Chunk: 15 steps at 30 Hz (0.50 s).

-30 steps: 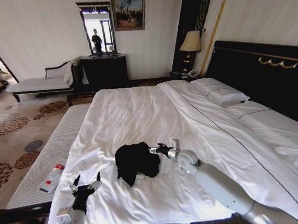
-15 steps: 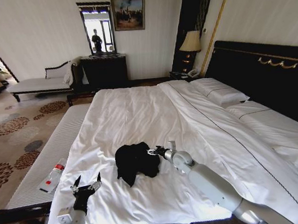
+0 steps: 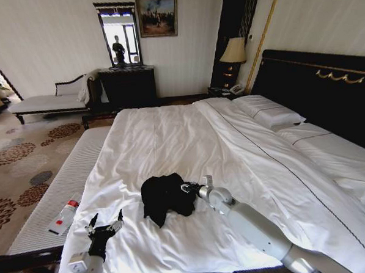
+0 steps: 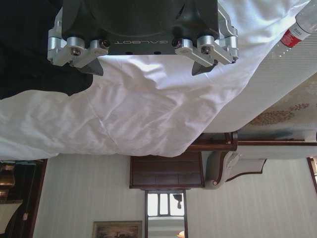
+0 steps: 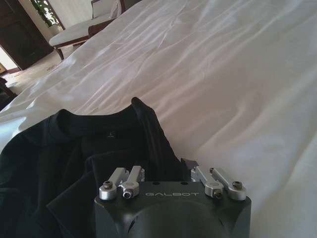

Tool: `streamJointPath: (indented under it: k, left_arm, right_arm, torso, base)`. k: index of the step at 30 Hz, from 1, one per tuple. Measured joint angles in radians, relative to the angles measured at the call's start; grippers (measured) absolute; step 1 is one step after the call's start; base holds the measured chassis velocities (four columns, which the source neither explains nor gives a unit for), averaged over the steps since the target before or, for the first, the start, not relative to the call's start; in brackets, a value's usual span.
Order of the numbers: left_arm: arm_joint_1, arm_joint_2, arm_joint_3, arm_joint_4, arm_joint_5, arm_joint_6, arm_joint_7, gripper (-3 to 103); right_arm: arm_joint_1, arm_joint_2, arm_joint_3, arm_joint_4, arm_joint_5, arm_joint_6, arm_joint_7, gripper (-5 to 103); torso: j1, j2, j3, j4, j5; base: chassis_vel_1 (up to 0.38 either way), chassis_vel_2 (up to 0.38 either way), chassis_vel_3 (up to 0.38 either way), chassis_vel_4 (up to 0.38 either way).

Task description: Fold the clothes on the bed.

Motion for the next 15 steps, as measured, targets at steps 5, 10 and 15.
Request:
streamJointPath:
  k: [5,10,15]
  left_arm:
    - [-0.01,-0.001,0.005,0.012,-0.001,0.005,-0.006,100]
    - [-0.011,-0.002,0.007,0.014,-0.004,0.007,-0.007,100]
    - [-0.012,-0.001,0.006,0.015,-0.008,0.007,-0.007,100]
  right_arm:
    - [0.001,0.006,-0.004,0.002,-0.001,0.003,0.006,25]
    - [0.001,0.006,-0.003,0.011,-0.001,0.006,0.012,3]
    - [-0.003,0.002,-0.003,0.031,-0.002,0.007,0.015,1]
  torso:
    - [0.0,0.0,0.0,0.0001,-0.0001]
    - [0.0,0.0,0.0,0.0001,0.0]
    - [0.0,0.0,0.0,0.0002,0.0]
  base:
    - [0.0,0.0,0.0,0.0]
    - [0.0,0.0,0.0,0.0]
    - [0.0,0.0,0.0,0.0]
